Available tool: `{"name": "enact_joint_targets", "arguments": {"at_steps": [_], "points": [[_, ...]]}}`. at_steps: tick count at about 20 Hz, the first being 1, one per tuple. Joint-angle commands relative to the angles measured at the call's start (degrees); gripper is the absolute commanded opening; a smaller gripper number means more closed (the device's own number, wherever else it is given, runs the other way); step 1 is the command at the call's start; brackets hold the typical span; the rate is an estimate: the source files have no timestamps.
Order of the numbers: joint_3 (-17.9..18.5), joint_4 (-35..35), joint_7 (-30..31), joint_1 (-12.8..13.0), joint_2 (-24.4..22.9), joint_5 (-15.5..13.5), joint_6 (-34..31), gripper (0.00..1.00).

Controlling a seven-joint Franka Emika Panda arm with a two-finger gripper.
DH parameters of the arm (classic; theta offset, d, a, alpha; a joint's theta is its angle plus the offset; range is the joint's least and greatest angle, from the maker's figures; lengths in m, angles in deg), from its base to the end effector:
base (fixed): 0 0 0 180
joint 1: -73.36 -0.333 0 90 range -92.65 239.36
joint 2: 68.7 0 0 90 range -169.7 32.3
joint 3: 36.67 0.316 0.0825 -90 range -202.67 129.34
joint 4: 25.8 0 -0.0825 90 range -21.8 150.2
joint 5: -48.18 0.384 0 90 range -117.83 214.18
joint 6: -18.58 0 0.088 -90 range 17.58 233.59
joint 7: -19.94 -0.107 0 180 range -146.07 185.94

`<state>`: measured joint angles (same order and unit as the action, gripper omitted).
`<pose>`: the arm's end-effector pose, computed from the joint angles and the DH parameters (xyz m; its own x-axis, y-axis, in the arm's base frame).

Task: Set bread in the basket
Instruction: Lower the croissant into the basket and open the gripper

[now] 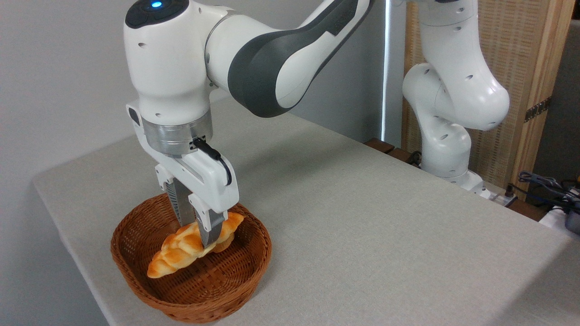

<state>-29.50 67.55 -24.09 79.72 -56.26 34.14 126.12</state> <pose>0.6324 -0.0156 0.4971 0.7695 -0.6177 0.1625 -0.6373 -0.7593 0.1314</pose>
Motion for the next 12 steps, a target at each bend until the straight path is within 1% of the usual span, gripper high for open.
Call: {"name": "enact_joint_targets", "arguments": {"at_steps": [1,5,8,11,12], "points": [[0.0,-1.9,-0.5,-0.6,0.5,-1.1,0.3,1.0],[-0.1,-1.9,-0.5,-0.8,0.3,-1.0,0.2,1.0],[-0.3,-3.2,-0.4,-0.8,0.0,-0.9,-1.1,1.0],[-0.4,-5.2,-0.4,-0.8,-0.5,-0.6,-5.5,1.0],[-0.5,-5.7,-0.4,-0.8,-1.4,-0.3,-7.3,1.0]]}}
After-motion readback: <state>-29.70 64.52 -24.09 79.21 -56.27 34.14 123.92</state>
